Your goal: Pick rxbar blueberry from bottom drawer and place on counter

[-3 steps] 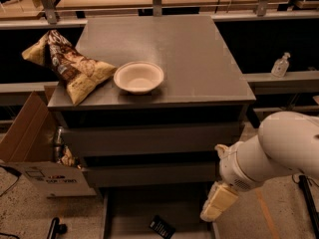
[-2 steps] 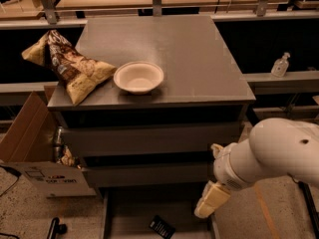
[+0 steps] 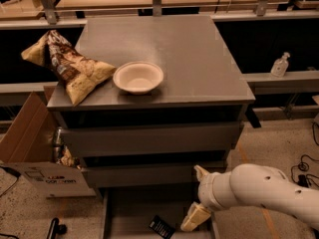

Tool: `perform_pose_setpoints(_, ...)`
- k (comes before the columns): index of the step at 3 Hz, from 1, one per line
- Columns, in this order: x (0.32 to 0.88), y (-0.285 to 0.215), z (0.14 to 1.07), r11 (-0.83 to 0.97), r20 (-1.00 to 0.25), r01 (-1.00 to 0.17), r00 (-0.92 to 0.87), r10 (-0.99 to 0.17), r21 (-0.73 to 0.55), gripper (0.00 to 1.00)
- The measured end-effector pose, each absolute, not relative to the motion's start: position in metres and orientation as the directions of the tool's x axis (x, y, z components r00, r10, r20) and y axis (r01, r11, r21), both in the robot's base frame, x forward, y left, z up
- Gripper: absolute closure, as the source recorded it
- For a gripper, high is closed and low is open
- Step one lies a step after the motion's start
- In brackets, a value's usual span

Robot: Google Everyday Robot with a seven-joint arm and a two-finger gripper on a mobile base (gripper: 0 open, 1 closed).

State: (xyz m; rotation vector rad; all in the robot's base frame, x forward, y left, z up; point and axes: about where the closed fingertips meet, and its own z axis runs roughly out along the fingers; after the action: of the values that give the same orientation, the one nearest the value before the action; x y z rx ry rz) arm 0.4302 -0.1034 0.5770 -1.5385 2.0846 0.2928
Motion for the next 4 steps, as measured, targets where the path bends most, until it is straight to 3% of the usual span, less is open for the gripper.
perform_pose_setpoints(2, 0.449, -0.1, 0.569, 0.363, -0.569, -0.915, -0.207, -0.796, -0.176, 0.0)
perform_pose_setpoints(3, 0.456, -0.088, 0.535, 0.353, -0.573, -0.925, -0.217, -0.79, -0.137, 0.0)
perform_pose_setpoints(4, 0.469, -0.061, 0.443, 0.327, -0.573, -0.942, -0.227, -0.788, -0.077, 0.0)
